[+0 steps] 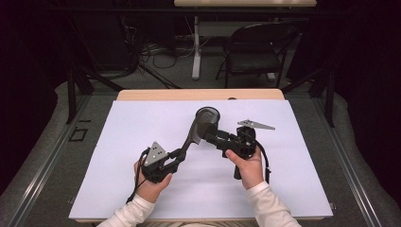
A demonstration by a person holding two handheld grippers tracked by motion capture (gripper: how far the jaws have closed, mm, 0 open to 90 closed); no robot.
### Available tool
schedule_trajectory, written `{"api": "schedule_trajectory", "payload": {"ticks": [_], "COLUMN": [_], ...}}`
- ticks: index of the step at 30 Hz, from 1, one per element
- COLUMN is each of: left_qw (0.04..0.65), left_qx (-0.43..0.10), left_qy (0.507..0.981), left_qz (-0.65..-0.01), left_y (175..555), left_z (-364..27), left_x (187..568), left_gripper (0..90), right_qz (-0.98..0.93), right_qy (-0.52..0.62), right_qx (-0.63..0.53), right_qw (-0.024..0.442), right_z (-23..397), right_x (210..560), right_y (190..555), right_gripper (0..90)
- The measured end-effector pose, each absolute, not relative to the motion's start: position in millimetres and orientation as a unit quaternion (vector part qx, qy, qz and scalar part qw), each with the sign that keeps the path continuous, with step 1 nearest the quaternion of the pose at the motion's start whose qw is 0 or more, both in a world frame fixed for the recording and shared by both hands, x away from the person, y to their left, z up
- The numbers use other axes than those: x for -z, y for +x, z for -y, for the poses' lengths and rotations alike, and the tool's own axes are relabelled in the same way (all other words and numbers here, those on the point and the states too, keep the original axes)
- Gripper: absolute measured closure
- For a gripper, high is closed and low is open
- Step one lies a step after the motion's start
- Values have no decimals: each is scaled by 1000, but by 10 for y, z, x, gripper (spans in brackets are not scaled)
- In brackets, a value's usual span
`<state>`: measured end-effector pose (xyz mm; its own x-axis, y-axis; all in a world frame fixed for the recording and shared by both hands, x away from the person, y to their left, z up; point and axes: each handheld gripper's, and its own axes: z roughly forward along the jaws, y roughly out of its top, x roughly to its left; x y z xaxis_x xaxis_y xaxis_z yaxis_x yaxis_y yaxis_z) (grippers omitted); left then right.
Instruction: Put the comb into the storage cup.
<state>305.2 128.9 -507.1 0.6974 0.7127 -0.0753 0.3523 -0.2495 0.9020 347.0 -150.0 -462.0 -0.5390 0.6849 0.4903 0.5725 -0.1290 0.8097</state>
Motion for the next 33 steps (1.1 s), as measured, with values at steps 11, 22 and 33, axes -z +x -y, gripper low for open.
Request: {"api": "schedule_trajectory", "payload": {"ticks": [11, 22, 33], "left_qw": [503, 497, 495], "left_qx": [-178, -183, -183], "left_qy": [774, 780, 783], "left_qz": [-341, -333, -329], "left_y": [3035, 3020, 3011], "left_z": [-1253, -1224, -1208], "left_x": [5093, 5108, 5115], "left_gripper": [723, 723, 723], "right_qz": [-649, -637, -637], "right_qy": [474, 470, 463], "right_qx": [-595, -611, -616], "right_qw": [29, -5, -12], "right_z": [1518, 1601, 1665], "right_x": [4661, 4666, 4661], "right_y": [3485, 3514, 3535], "right_gripper": [434, 489, 502]}}
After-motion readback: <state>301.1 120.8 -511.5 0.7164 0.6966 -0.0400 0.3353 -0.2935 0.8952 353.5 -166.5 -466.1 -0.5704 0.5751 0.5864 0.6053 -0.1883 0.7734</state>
